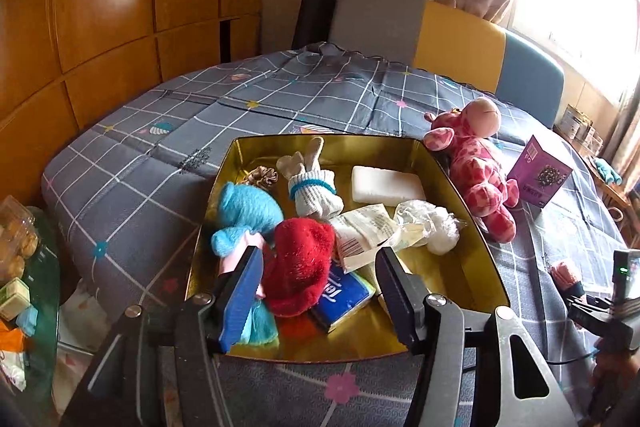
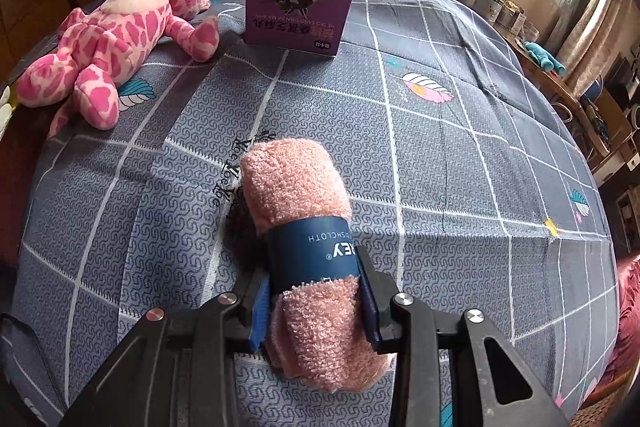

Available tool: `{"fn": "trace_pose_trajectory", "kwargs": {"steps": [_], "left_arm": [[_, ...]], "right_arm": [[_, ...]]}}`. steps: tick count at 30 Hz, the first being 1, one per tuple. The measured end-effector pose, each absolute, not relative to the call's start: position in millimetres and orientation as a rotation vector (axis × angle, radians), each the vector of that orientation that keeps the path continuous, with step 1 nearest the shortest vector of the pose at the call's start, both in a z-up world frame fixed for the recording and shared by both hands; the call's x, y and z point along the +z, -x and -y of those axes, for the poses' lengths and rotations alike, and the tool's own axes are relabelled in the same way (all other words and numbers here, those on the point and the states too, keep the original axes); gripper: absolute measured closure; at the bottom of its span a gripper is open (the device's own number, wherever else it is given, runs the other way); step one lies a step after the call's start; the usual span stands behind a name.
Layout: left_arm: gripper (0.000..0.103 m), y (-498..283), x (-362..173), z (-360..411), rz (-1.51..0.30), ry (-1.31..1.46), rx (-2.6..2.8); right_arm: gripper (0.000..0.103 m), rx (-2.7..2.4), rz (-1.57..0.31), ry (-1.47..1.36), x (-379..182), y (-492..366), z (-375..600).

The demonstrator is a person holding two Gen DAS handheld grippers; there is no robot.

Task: Organize soft objects
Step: 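Carry the pink towel roll over the gold tray with the right tool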

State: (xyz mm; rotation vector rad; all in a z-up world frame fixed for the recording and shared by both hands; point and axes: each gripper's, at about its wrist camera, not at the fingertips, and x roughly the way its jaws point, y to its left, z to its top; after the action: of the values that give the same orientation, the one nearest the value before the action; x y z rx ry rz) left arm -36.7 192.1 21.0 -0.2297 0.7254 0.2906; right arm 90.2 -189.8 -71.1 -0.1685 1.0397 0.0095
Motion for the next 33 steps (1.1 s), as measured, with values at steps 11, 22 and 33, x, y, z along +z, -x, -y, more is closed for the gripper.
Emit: {"fn": "trace_pose_trajectory", "kwargs": {"steps": [11, 22, 33], "left_arm": [[0.038, 46.6, 17.3, -201.5, -0.728, 0.249, 0.318], [0.038, 50.0, 13.1, -213.9, -0.734, 0.274, 0.348], [0.033, 52.0, 9.7, -226.7, -0.736, 0.291, 0.388]], "right_arm": [[0.067, 0.026, -1.003, 0.117, -55.5, -85.8, 179.9], [0.067, 0.306, -0.902, 0.132, -8.6, -69.9, 80.0], [0.067, 0.525, -0.872, 0.168, 5.8, -69.4, -21.4]]}}
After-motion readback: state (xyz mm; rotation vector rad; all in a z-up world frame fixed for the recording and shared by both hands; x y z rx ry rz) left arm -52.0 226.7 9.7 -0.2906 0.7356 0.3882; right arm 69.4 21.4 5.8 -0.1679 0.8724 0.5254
